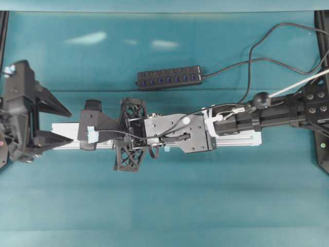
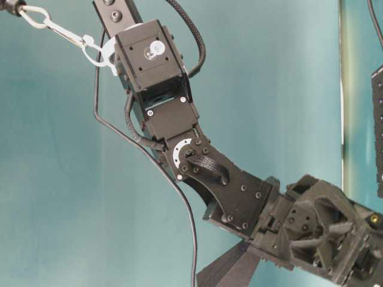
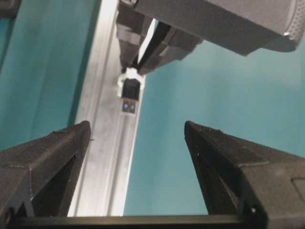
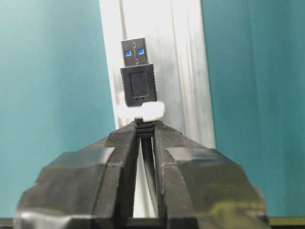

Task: Pass the USB cable through three rings with both arms.
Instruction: 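Grasp the plug past the leftmost ring with the left gripper, then pull the cable taut along the rail with both grippers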

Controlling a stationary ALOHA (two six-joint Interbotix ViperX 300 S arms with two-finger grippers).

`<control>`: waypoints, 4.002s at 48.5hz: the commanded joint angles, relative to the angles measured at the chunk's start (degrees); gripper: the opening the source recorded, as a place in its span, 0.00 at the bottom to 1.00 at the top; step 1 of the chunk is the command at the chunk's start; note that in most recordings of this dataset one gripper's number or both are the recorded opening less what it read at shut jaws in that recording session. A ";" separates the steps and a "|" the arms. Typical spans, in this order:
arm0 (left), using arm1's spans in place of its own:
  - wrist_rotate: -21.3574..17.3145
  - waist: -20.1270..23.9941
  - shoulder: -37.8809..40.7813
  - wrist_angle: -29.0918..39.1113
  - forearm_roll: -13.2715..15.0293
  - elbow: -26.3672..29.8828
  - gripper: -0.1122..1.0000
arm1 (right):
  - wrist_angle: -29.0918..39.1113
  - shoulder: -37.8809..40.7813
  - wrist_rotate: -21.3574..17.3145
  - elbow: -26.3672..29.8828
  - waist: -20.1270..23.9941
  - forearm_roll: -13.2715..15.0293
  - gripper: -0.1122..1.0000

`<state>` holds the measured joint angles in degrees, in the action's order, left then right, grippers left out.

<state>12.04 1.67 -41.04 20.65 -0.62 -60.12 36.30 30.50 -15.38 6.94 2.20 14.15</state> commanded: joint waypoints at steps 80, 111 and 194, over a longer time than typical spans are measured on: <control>-6.24 0.00 26.46 -29.00 -0.44 -2.64 0.89 | -3.78 -2.11 -0.35 -0.35 -0.53 -3.60 0.04; -5.89 -0.62 26.81 -29.09 -0.44 -2.29 0.29 | -3.69 -2.11 -0.35 -0.35 0.00 -3.60 0.04; -5.80 -1.49 17.05 -13.45 -0.44 -0.97 0.29 | -5.54 -16.17 0.09 -9.05 0.35 -3.08 0.88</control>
<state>6.33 0.62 -22.76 6.15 -0.97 -62.49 31.11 17.58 -15.38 -2.29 2.55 10.90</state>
